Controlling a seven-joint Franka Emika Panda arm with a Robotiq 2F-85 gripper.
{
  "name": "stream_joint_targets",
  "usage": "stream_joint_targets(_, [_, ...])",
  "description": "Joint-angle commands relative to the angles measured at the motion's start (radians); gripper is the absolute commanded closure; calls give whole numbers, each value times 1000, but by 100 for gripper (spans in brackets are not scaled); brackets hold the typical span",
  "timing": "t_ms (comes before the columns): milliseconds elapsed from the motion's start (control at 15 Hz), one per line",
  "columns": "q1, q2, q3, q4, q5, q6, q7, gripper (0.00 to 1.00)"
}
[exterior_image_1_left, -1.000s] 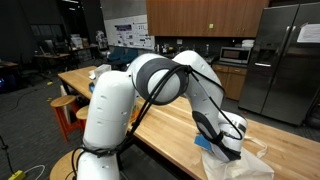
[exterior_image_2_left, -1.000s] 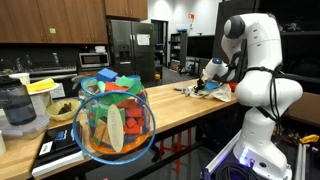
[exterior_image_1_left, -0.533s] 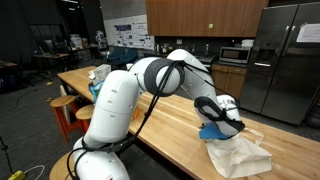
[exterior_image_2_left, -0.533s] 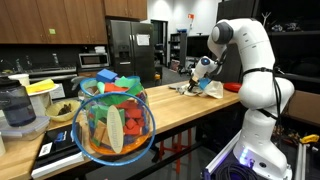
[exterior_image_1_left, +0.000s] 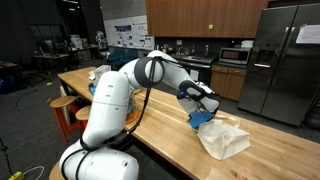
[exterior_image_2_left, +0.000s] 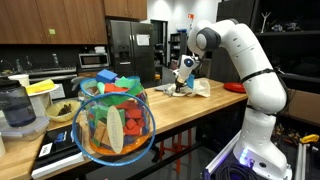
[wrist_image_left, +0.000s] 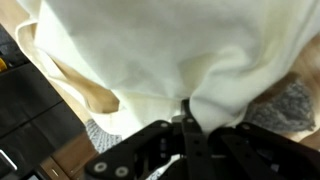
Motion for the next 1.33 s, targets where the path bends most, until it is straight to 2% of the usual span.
stream_joint_targets(0, [203, 82, -113, 80, -57, 66, 82, 99])
stream_joint_targets(67, [226, 66, -91, 37, -74, 13, 81, 99])
stream_joint_targets(133, [270, 63, -99, 25, -85, -4, 76, 99])
stream_joint_targets(200, [343, 109, -166, 97, -68, 63, 83, 99])
stream_joint_targets(333, [393, 91, -148, 45, -91, -5, 76, 99])
stream_joint_targets(400, [449, 133, -202, 112, -72, 56, 79, 99])
stream_joint_targets(533, [468, 110, -176, 71, -89, 3, 63, 99])
stream_joint_targets(600, [491, 137, -208, 121, -73, 47, 63, 99])
stream_joint_targets(733, [486, 119, -192, 93, -83, 10, 56, 99])
stream_joint_targets(800, [488, 127, -210, 117, -71, 37, 55, 99])
stream_joint_targets(933, [465, 103, -209, 88, -78, 16, 56, 99])
stream_joint_targets(1267, [506, 40, -367, -18, -90, 11, 109, 99])
